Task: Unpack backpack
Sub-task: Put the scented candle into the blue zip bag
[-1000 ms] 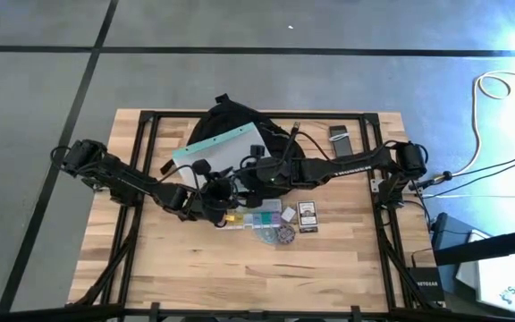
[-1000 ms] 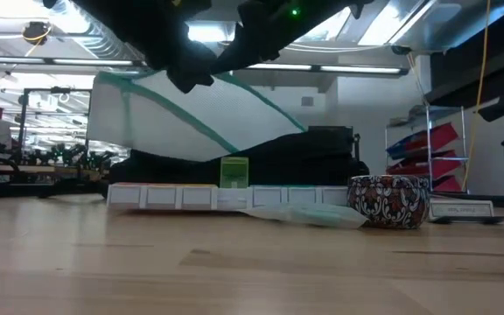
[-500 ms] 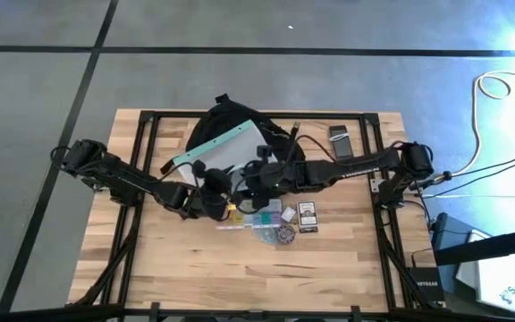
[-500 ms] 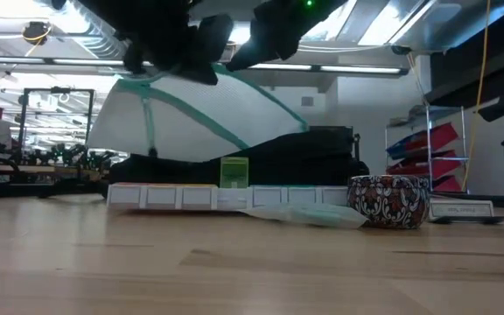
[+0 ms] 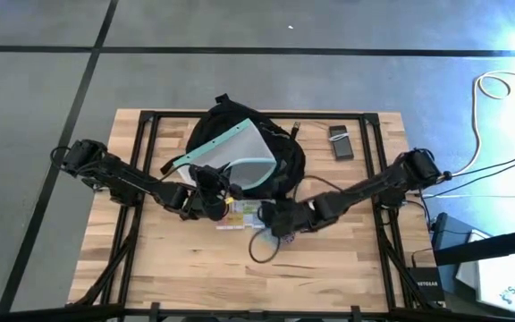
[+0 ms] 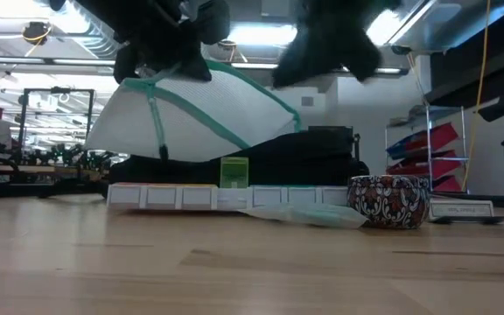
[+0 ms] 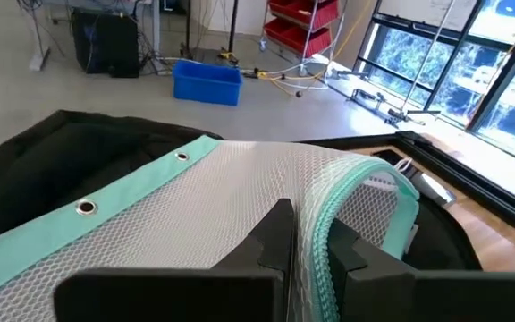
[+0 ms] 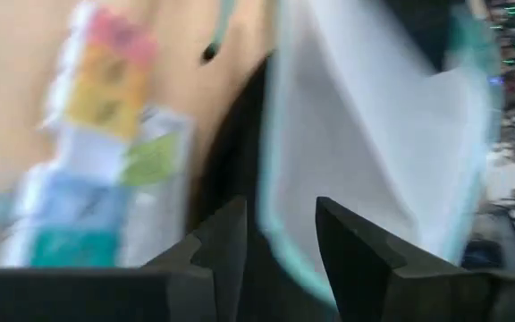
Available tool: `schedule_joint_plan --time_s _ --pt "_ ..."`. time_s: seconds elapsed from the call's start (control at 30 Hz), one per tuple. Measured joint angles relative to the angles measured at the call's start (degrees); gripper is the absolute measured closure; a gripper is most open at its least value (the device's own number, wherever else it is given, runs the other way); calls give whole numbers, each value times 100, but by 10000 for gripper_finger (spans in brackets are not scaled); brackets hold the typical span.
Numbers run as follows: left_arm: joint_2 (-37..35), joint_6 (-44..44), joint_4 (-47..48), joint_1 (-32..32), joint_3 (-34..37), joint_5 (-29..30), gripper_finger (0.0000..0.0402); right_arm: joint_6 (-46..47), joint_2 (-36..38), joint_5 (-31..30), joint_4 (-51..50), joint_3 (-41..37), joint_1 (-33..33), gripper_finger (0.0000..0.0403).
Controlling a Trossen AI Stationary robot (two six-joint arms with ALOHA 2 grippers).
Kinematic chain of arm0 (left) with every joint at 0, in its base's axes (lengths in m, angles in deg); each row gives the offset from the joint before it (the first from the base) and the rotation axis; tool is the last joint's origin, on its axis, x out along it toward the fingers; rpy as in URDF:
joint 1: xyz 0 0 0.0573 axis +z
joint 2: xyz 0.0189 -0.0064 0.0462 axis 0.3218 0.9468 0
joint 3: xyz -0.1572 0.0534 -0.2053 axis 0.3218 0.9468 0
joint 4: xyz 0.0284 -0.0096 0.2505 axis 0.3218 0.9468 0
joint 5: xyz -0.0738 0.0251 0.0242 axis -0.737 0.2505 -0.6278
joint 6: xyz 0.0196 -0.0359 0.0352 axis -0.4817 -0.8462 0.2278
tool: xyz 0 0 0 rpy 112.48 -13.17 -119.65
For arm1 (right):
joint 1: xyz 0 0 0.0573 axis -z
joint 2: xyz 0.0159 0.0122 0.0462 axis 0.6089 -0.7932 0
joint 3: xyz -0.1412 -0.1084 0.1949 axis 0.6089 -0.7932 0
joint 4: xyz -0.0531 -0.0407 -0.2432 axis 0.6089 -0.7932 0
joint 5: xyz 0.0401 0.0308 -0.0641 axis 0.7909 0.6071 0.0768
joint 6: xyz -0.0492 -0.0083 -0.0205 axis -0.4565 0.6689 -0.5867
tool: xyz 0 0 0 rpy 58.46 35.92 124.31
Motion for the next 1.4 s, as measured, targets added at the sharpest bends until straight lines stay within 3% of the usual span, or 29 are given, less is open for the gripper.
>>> schedule_joint_plan --time_s 0.3,0.43,0.6,0.77,0.87,1.1,1.4 --pt "0 2 -22 0 0 -54 396 2051 677 941 -11 -681 -546 283" --pt "0 33 -37 0 0 -175 396 2994 771 1076 -92 -939 -724 259" --pt "0 31 -39 4 0 -186 396 3866 722 1366 291 -1451 -1032 172" --pt "0 33 -39 4 0 -186 396 4414 708 897 365 -1662 -1227 57" --pt "0 33 -39 4 0 -186 396 4427 623 899 726 -1655 -1228 13" --pt "0 42 -28 32 0 -188 396 4382 110 1020 760 -1656 -1252 28" --pt "0 147 -11 31 0 -191 395 4579 11 1114 740 -1654 -1249 33"
